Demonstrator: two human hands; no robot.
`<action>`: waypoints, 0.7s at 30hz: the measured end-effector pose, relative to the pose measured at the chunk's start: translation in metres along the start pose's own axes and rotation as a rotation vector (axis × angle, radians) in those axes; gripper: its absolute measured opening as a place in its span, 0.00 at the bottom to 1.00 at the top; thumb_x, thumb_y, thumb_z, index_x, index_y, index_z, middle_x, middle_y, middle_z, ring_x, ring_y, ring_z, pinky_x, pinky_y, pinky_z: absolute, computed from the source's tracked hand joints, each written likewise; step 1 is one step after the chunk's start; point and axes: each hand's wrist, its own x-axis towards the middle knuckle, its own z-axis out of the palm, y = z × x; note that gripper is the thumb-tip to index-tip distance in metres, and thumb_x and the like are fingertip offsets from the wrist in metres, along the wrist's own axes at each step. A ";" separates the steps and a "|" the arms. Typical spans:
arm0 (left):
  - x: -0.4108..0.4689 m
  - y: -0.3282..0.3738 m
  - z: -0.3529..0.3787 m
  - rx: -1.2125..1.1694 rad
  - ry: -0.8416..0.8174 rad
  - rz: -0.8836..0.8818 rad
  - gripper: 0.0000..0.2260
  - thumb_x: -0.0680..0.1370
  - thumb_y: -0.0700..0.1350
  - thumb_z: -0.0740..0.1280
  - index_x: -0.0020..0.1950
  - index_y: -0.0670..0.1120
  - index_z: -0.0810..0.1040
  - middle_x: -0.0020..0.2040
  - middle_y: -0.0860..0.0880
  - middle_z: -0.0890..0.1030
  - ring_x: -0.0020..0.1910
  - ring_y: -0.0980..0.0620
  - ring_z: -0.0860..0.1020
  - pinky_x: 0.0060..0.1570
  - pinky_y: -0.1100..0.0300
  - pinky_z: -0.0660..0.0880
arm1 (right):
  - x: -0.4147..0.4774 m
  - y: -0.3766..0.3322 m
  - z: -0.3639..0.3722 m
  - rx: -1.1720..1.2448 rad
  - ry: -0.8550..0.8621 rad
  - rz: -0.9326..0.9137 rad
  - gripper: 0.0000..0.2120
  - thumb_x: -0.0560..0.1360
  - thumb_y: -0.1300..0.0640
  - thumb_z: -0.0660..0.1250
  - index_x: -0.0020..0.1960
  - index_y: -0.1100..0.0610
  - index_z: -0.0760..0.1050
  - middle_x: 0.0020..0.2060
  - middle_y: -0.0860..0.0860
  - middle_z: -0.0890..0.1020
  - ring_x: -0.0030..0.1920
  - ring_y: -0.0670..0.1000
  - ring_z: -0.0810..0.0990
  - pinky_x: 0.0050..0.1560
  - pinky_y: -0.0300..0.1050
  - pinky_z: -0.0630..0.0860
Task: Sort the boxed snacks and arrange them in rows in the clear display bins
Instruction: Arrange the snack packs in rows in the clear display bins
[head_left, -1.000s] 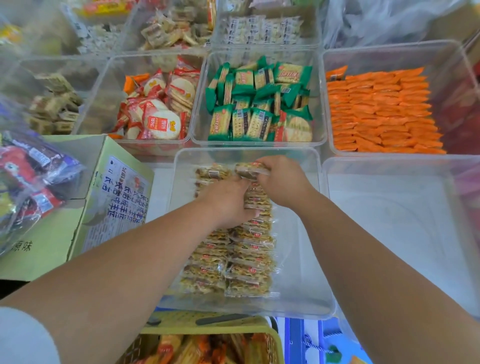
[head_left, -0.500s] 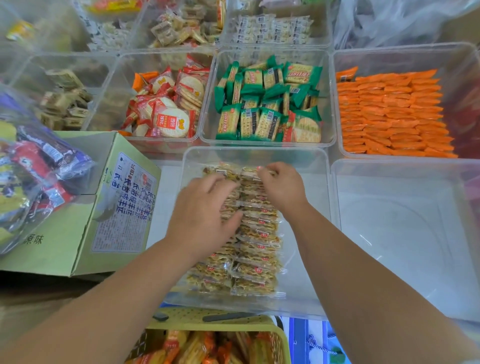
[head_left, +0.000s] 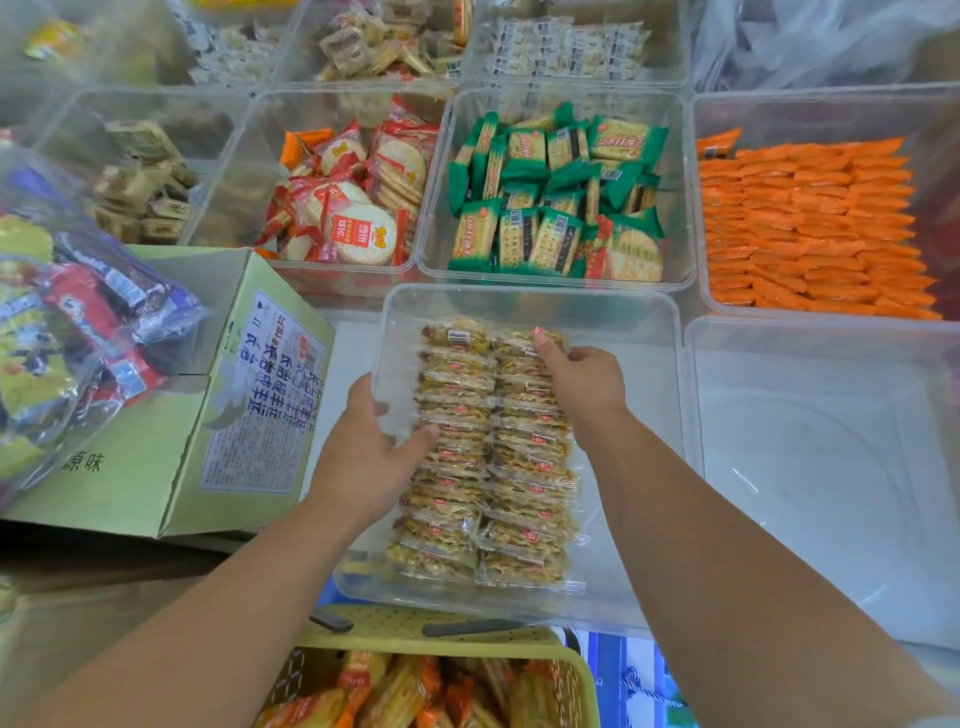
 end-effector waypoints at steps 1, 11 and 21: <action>0.000 -0.001 0.001 0.006 0.003 0.007 0.42 0.76 0.59 0.74 0.82 0.54 0.53 0.66 0.55 0.71 0.57 0.49 0.81 0.45 0.56 0.72 | 0.000 -0.001 0.001 -0.007 -0.005 0.011 0.26 0.73 0.31 0.68 0.37 0.54 0.77 0.34 0.51 0.80 0.39 0.54 0.80 0.42 0.51 0.78; 0.001 -0.002 0.003 0.065 0.044 0.013 0.41 0.76 0.60 0.73 0.81 0.55 0.54 0.62 0.56 0.73 0.48 0.55 0.81 0.42 0.55 0.71 | -0.005 -0.016 0.005 -0.066 -0.058 0.065 0.27 0.74 0.28 0.63 0.36 0.53 0.73 0.33 0.50 0.78 0.37 0.53 0.77 0.38 0.47 0.73; 0.001 -0.009 -0.004 -0.146 -0.006 -0.011 0.31 0.83 0.56 0.64 0.82 0.61 0.51 0.71 0.53 0.74 0.57 0.54 0.79 0.54 0.56 0.68 | -0.048 0.024 -0.023 0.226 -0.127 0.139 0.32 0.77 0.25 0.46 0.73 0.39 0.68 0.58 0.40 0.71 0.58 0.47 0.68 0.57 0.52 0.64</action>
